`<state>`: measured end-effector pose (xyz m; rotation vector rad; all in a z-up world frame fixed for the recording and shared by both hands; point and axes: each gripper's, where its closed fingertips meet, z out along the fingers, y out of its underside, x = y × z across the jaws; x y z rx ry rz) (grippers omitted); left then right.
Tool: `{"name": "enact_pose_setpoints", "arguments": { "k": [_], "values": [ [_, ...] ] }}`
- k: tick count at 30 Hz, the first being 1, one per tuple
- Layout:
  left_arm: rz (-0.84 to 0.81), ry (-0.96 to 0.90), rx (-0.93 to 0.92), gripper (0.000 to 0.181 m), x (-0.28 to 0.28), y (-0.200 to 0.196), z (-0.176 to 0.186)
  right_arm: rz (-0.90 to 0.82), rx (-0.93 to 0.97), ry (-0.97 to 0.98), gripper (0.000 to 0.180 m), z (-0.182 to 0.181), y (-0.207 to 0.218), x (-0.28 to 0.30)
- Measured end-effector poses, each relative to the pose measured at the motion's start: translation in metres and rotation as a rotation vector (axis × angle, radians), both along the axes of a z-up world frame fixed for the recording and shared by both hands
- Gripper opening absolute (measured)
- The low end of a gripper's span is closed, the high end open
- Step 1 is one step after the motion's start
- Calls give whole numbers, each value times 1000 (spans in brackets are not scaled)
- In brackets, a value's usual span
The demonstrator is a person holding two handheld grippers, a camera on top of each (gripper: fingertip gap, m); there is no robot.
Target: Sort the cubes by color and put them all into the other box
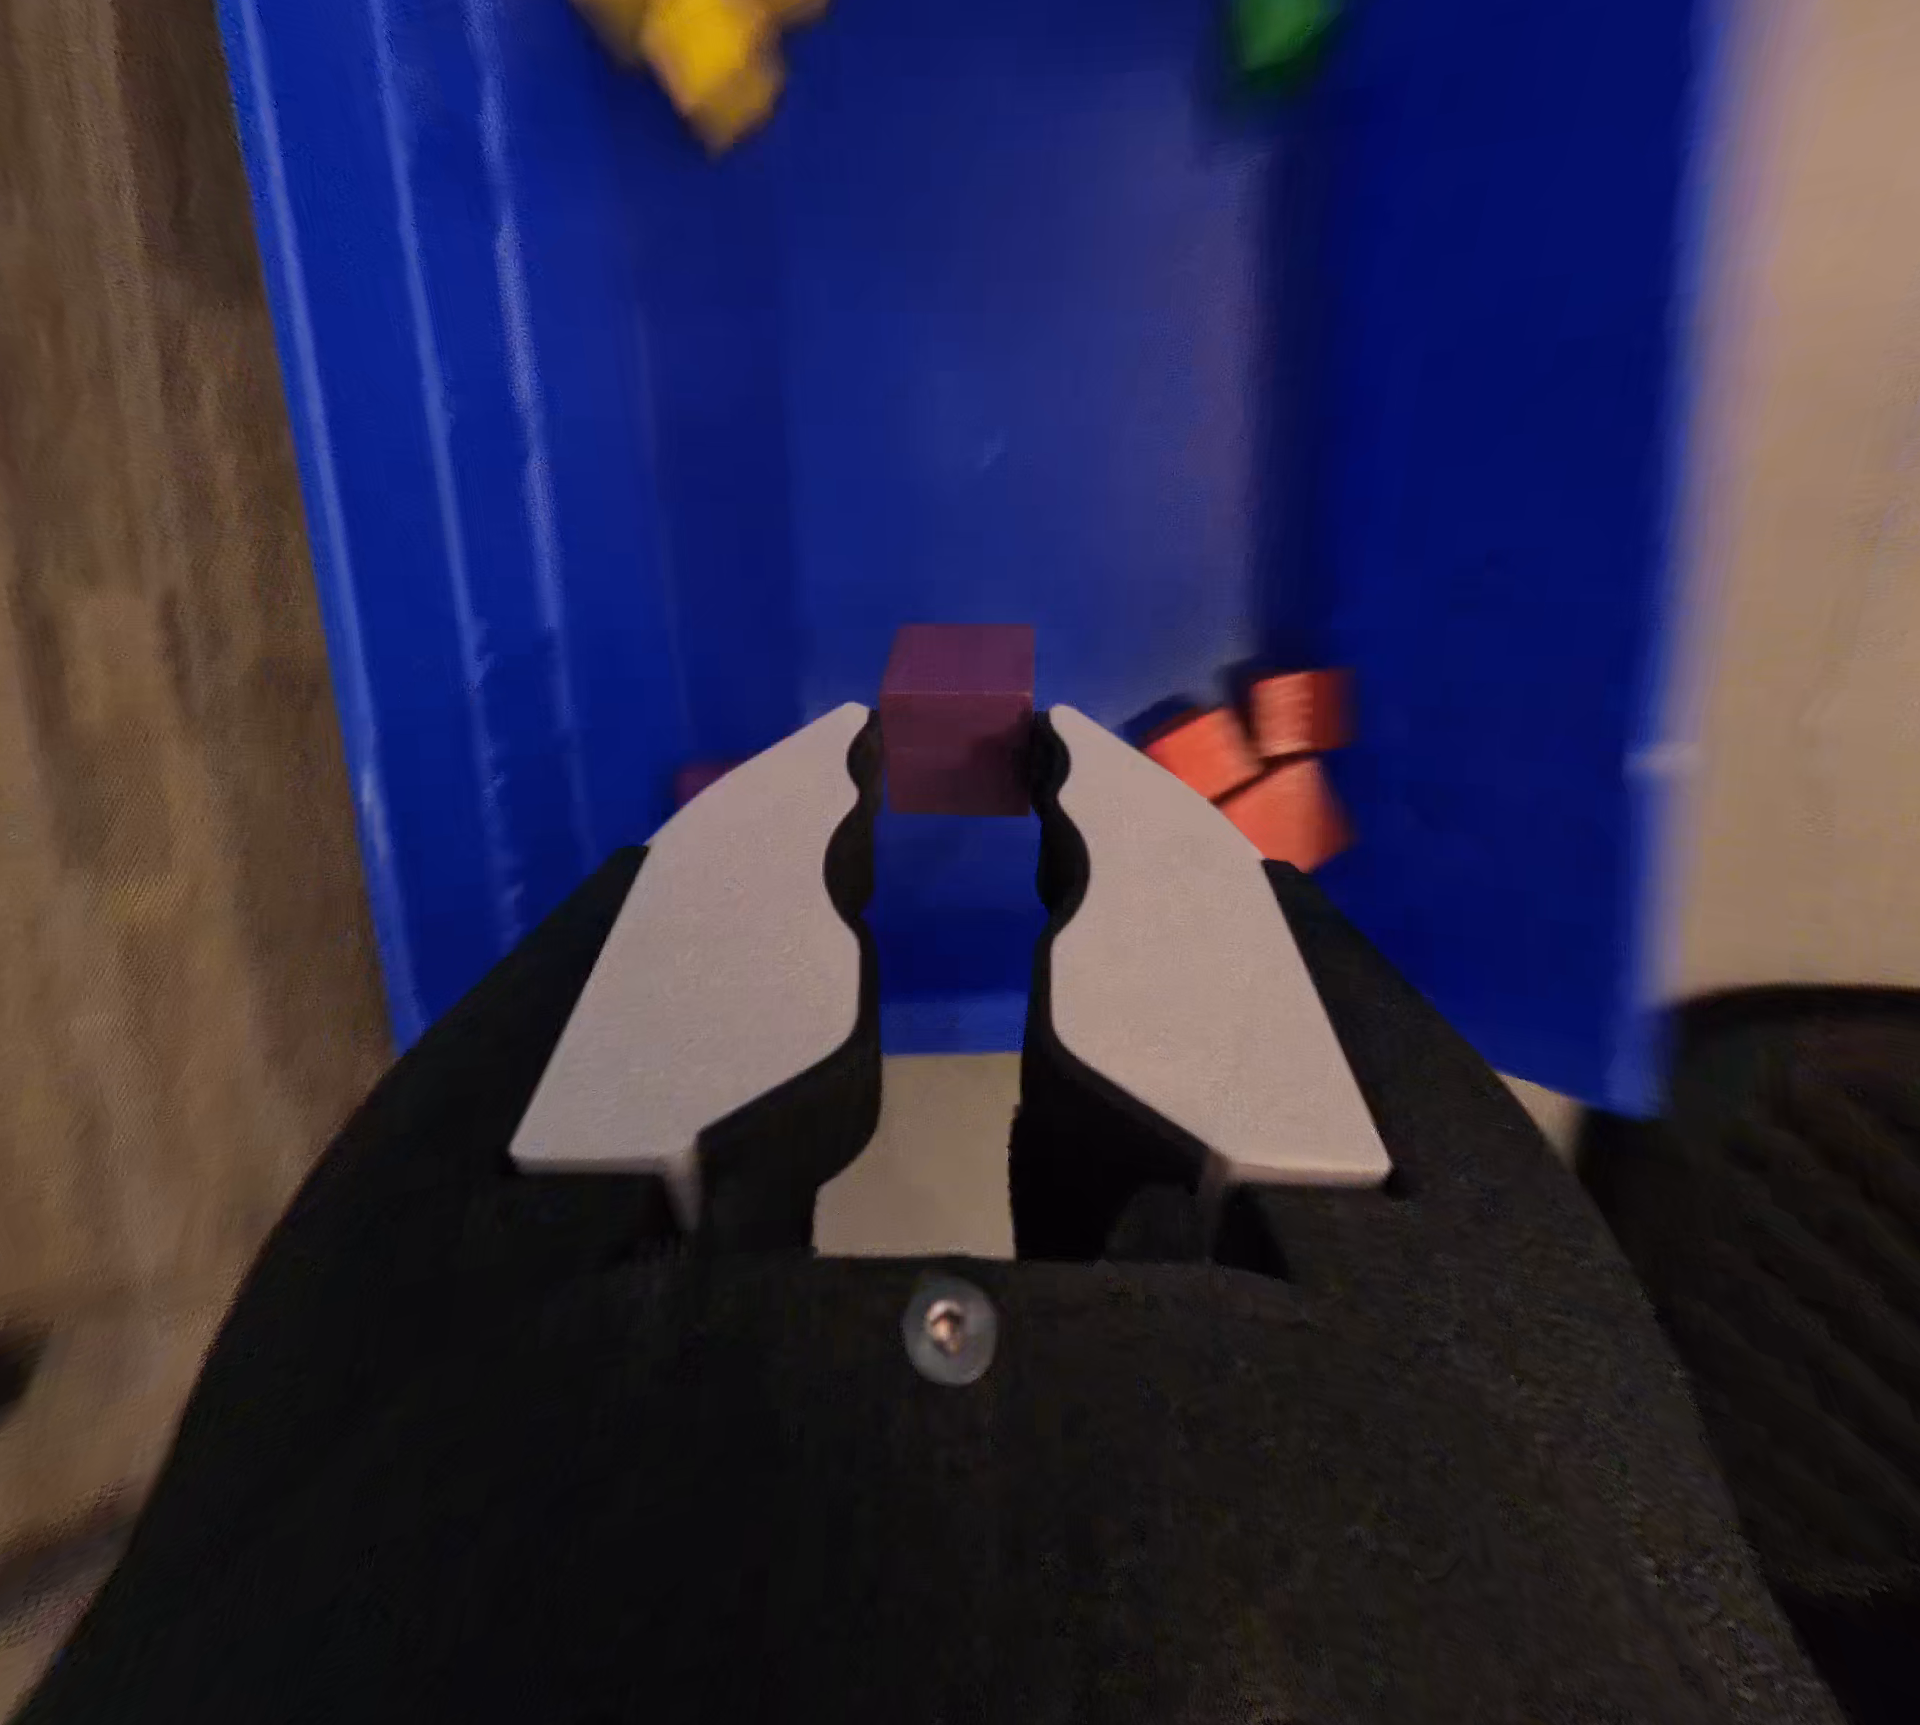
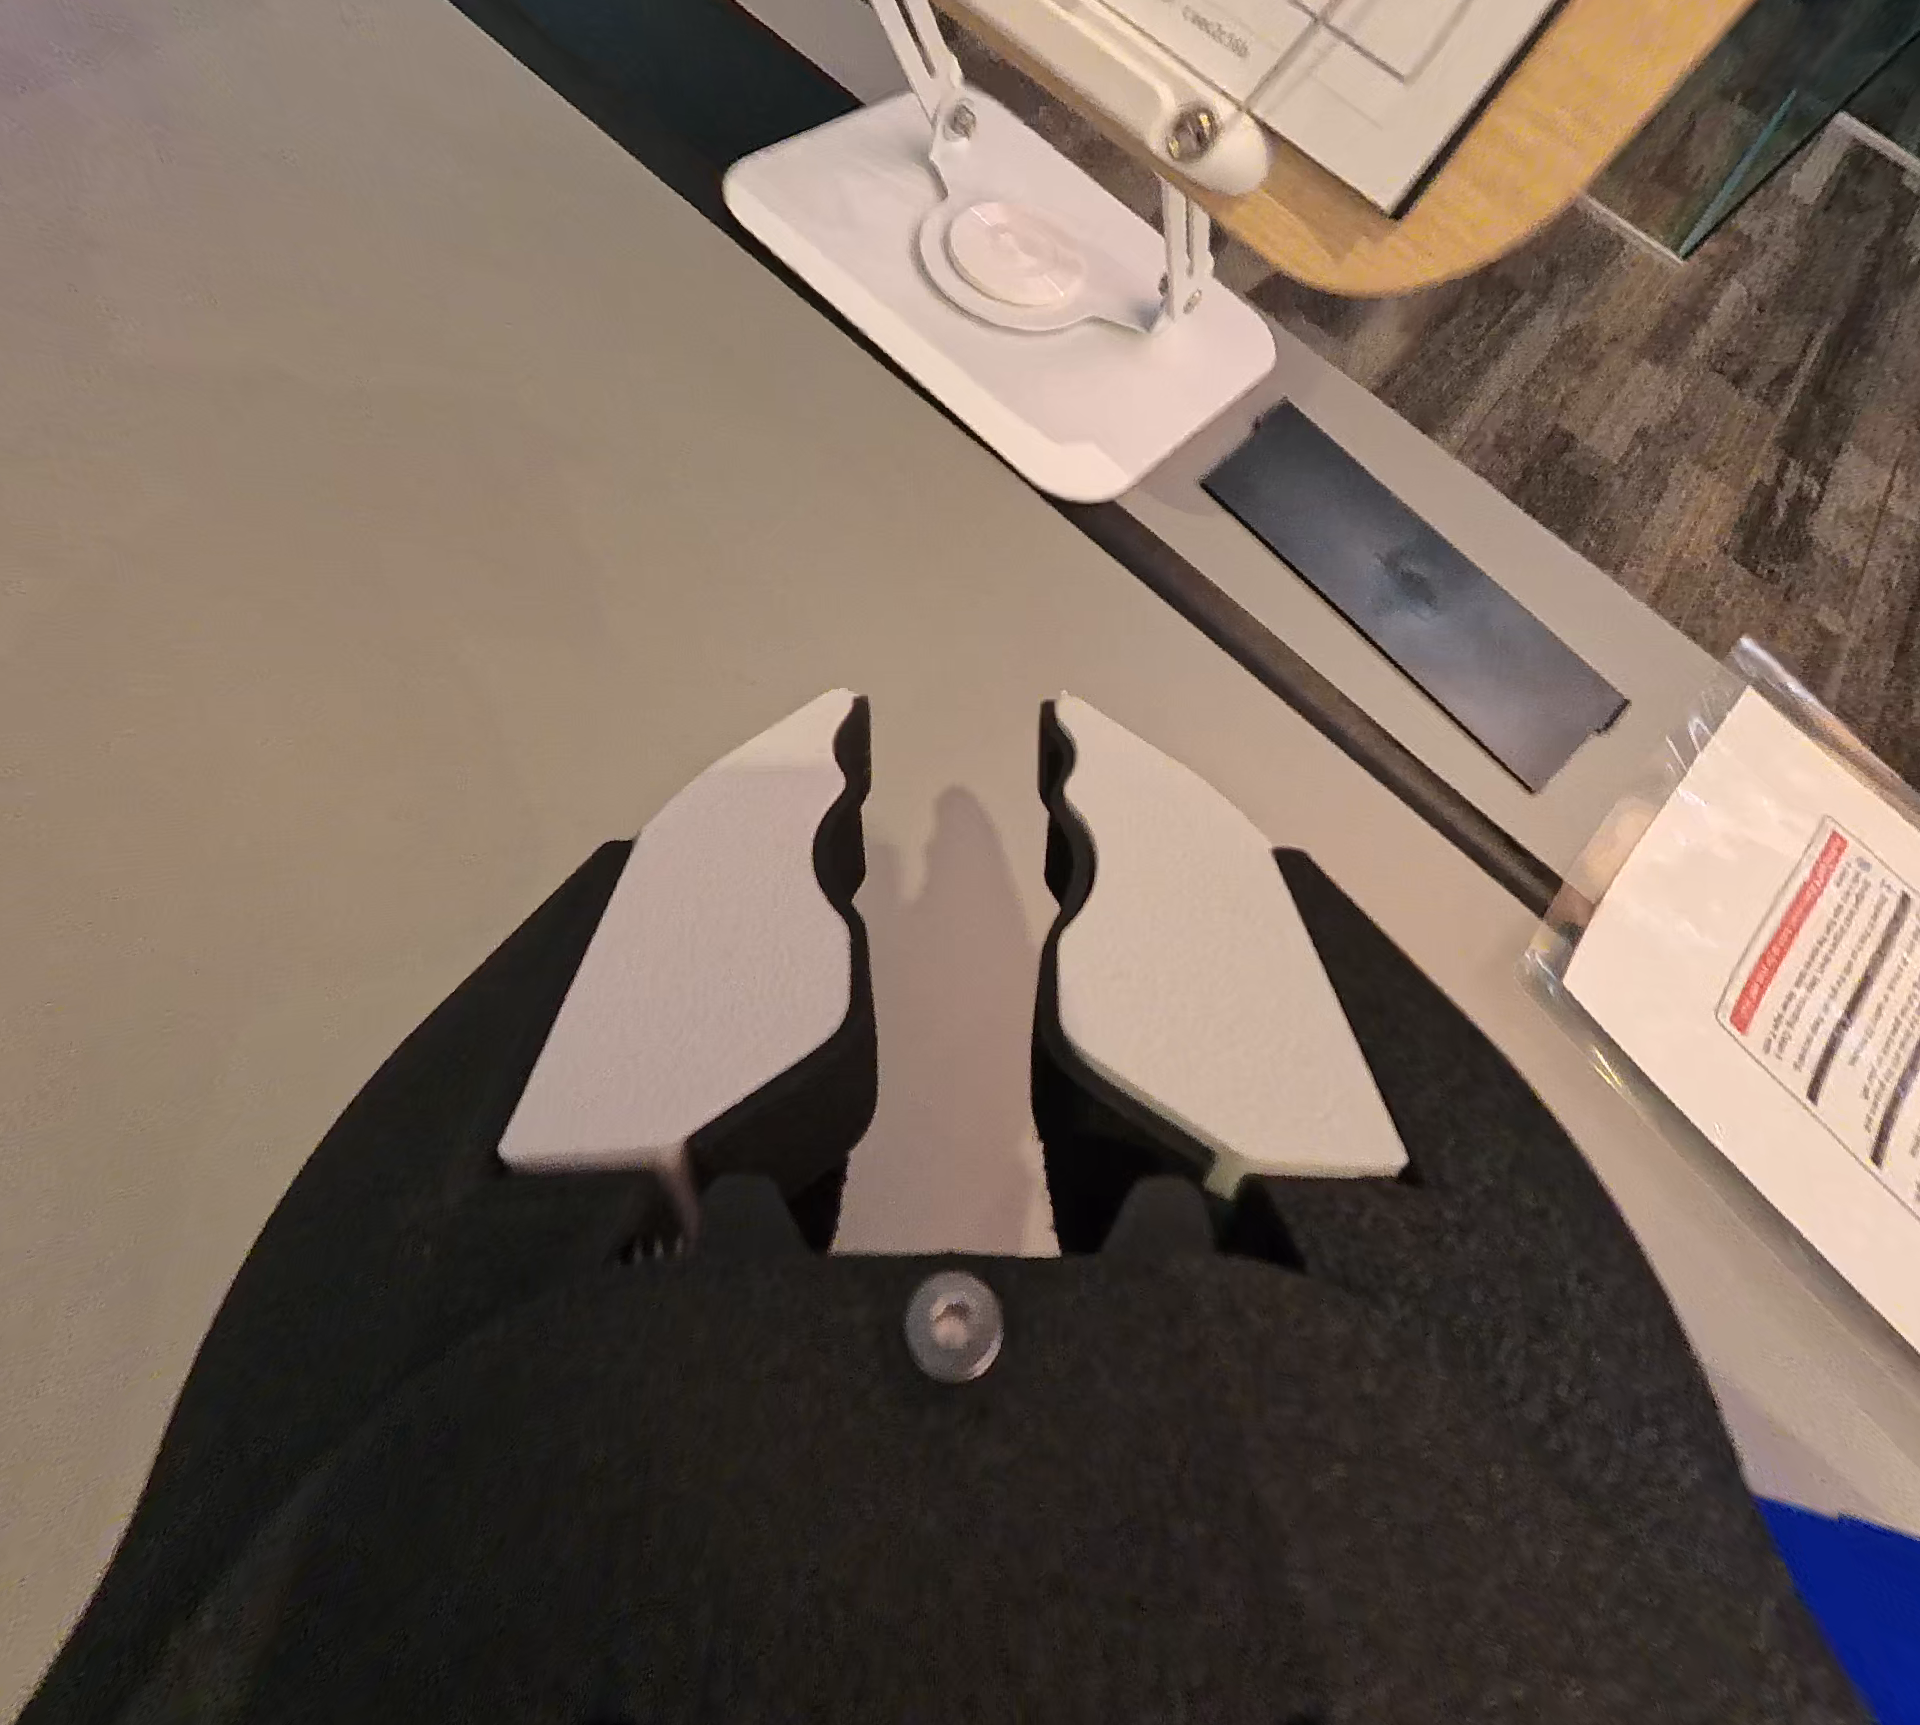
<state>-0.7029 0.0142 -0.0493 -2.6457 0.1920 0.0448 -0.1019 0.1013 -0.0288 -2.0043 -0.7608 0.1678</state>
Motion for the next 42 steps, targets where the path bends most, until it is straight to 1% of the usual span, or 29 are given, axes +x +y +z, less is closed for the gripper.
{"name": "enact_pose_setpoints", "arguments": {
  "k": [3,6,8,9,11,13,16,19,23,25,28,32,36,42],
  "values": [
    [-257,-145,297,27,80,6,64,97,60,84,30,24,-10,-28],
    [-539,-276,425,27,176,-13,107,306,189,150,37,61,-39,-75],
    [-711,-354,446,27,240,-29,121,526,234,220,48,84,-77,-114],
    [-796,-398,437,27,271,-37,124,635,263,251,50,95,-99,-131],
    [-933,-508,387,27,328,-54,128,773,369,267,49,117,-134,-152],
    [-1026,-629,330,27,376,-67,133,826,511,230,48,133,-158,-161],
    [-1137,-771,294,27,425,-79,146,815,653,118,46,142,-171,-160],
    [-1190,-859,306,27,452,-78,159,800,675,92,53,145,-173,-154],
    [-1244,-1068,223,27,469,-86,173,733,735,28,49,147,-162,-143],
    [-1243,-1132,181,26,473,-85,172,726,753,-6,47,145,-160,-142],
    [-1219,-1163,147,27,473,-79,165,736,759,-13,41,142,-159,-144],
    [-1222,-1260,93,27,469,-81,165,729,772,-59,36,133,-154,-149],
    [-1207,-1286,55,27,468,-78,156,737,793,-36,30,132,-157,-154],
    [-1192,-1326,21,27,469,-77,156,732,779,-56,29,132,-156,-152]
  ]
}}
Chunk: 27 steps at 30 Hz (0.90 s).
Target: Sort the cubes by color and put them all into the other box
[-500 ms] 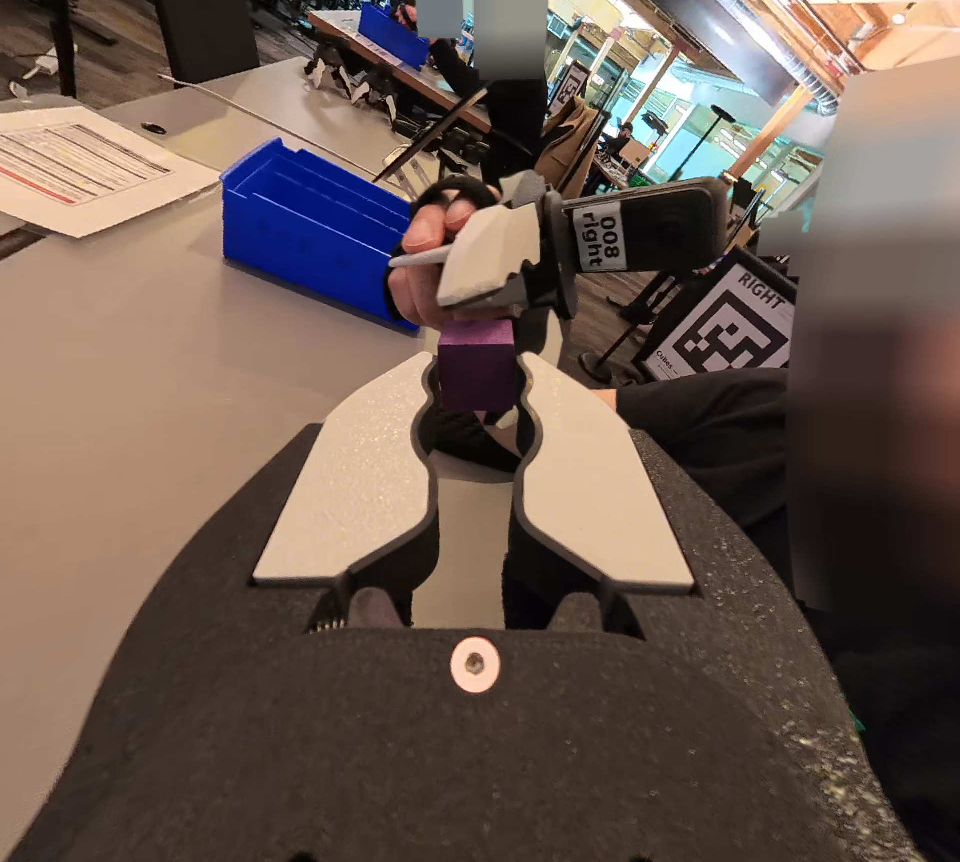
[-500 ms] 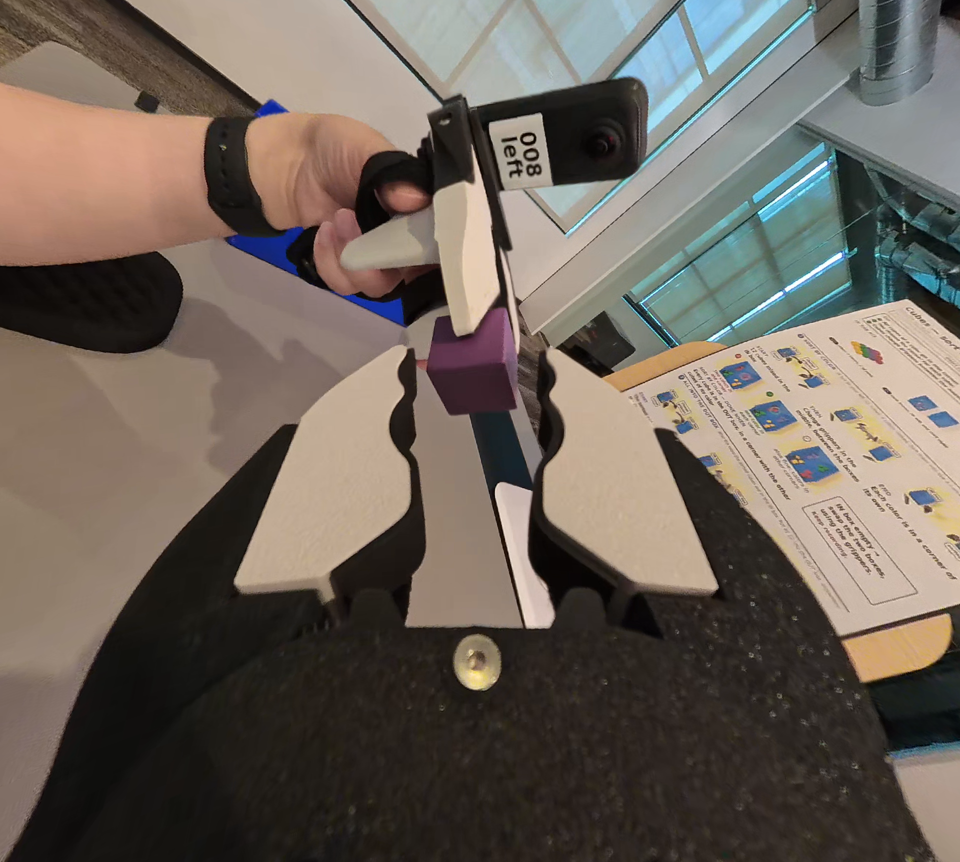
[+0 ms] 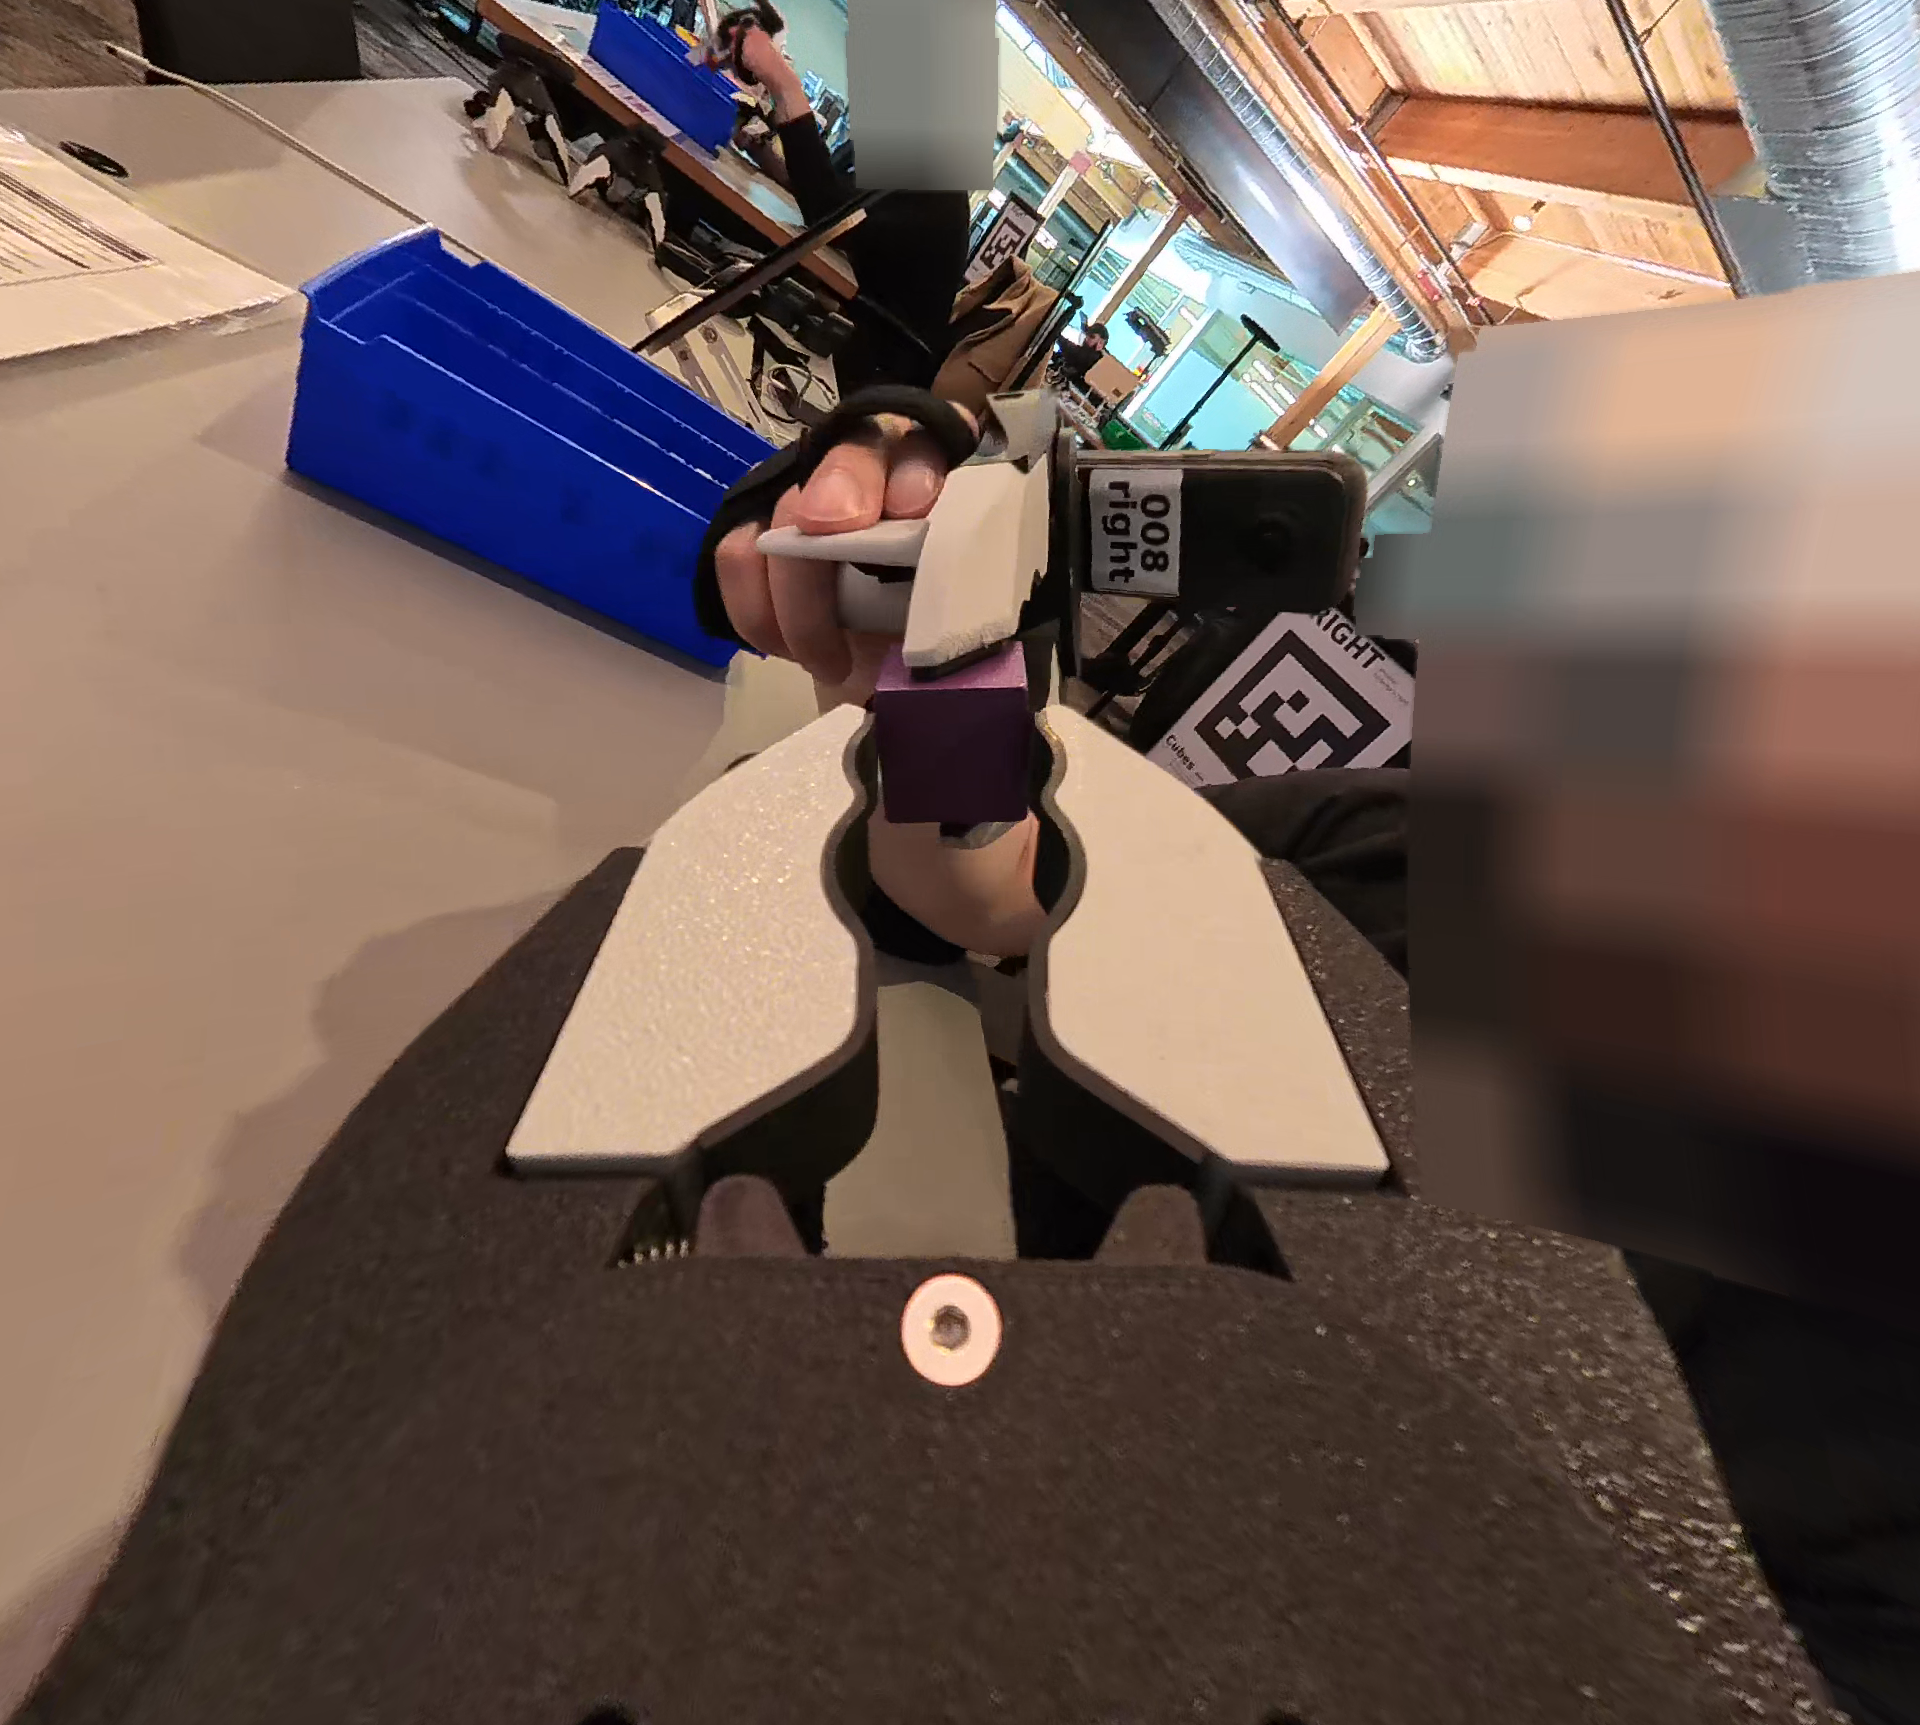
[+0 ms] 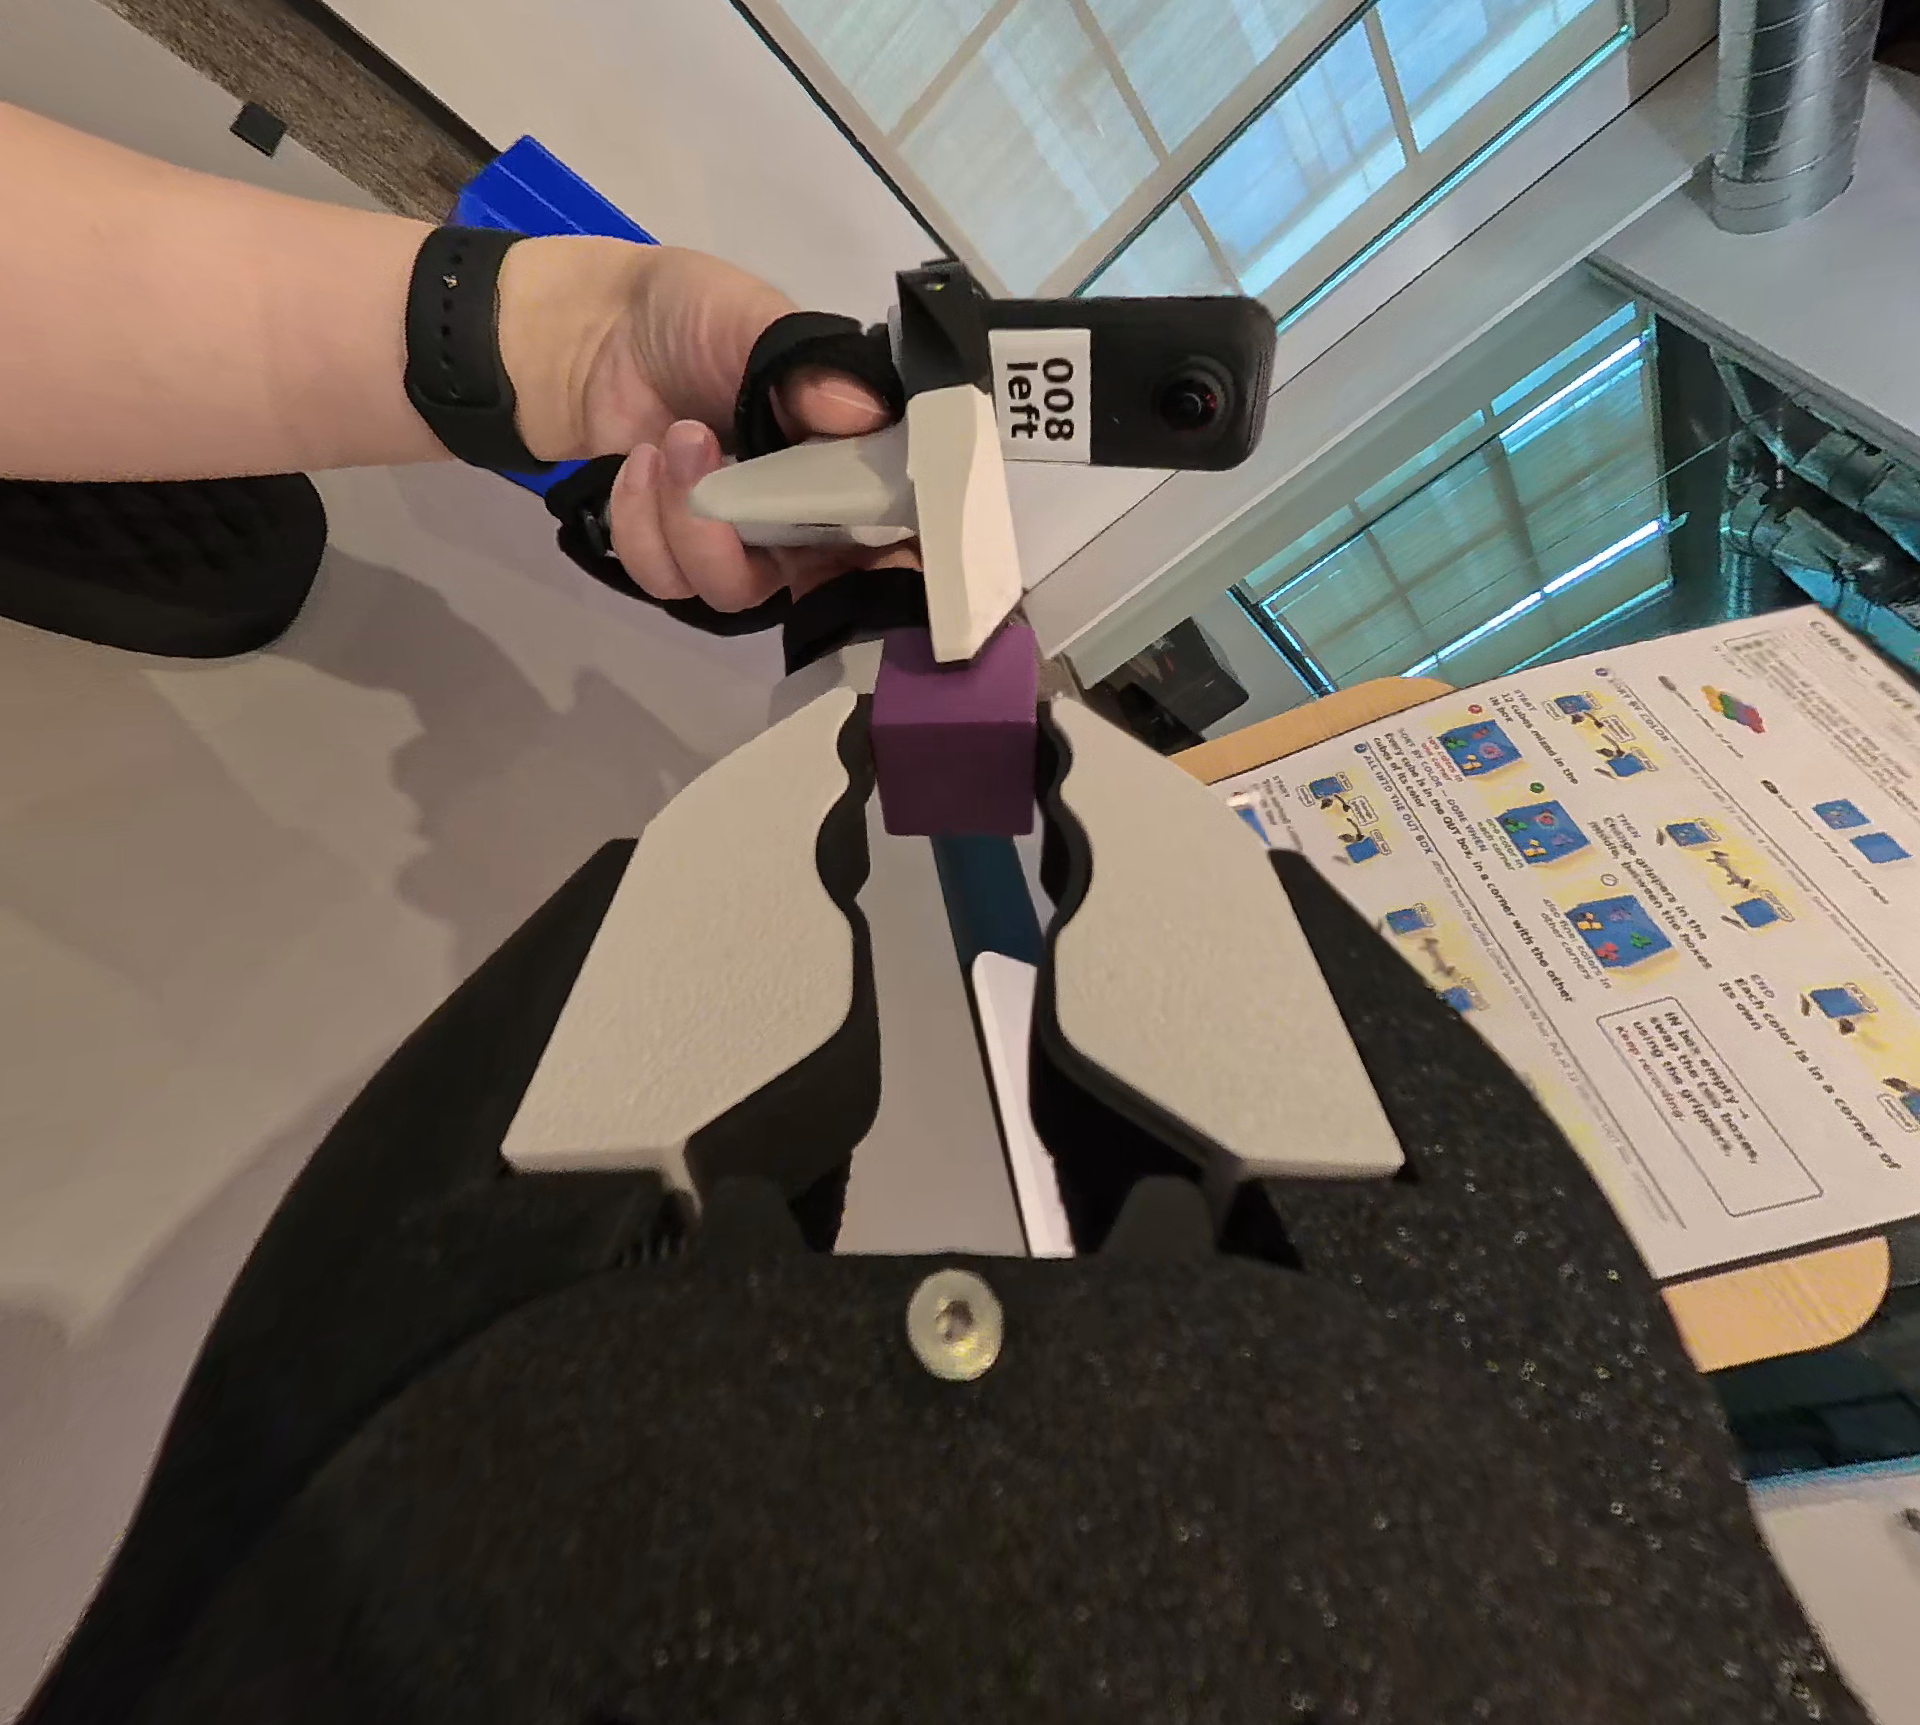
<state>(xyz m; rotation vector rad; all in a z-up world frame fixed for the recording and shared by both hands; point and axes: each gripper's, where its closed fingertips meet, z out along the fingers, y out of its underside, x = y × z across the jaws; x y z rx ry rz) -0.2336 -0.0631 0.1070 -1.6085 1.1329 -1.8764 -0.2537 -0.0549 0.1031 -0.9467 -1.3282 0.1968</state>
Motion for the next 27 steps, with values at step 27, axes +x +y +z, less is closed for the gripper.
{"name": "enact_pose_setpoints", "arguments": {
  "k": [27],
  "values": [
    [250,37,76,35,-43,43,0,-1480,-569,251,28,-85,49,456]
  ]
}}
